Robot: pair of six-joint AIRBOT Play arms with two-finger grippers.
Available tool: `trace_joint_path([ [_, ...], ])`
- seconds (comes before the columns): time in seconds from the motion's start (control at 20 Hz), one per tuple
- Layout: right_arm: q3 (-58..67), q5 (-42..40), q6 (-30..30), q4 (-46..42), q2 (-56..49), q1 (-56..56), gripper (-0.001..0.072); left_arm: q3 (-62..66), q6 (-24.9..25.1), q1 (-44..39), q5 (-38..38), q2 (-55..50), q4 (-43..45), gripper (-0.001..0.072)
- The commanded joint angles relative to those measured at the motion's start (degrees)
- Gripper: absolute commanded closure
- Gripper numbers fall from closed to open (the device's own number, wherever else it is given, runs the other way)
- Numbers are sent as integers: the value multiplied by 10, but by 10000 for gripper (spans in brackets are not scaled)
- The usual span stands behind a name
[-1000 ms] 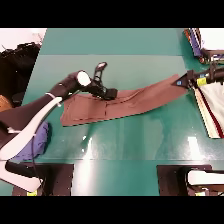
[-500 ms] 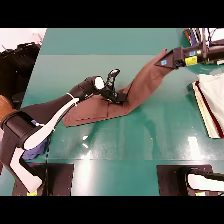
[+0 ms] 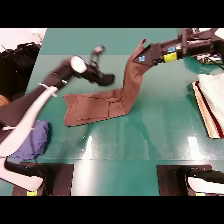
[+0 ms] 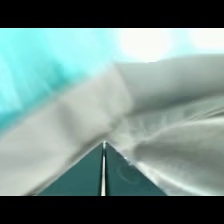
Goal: Fold the shirts.
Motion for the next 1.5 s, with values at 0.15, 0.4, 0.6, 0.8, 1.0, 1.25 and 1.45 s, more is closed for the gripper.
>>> trace_joint_path([
  [0.15,13,-106,-104,104,-98,174,690,2,0,177,-53,202,134,682],
  [0.4,154,-101,-158,99,-257,294,110,2,0,257,-84,280,147,682],
  [0.6,186,10,-86,32,-265,249,348,2,6,266,-127,284,150,682],
  [0.8,30,14,-58,-23,-180,131,357,2,10,266,-128,284,149,682],
  [1.0,-156,-59,-17,-56,-104,4,368,2,10,266,-125,284,144,682],
  [1.25,-250,-92,-34,42,-150,-41,18,2,19,266,-119,284,132,682],
  [1.45,-201,-88,-40,47,-232,14,20,2,19,266,-120,284,132,682],
])
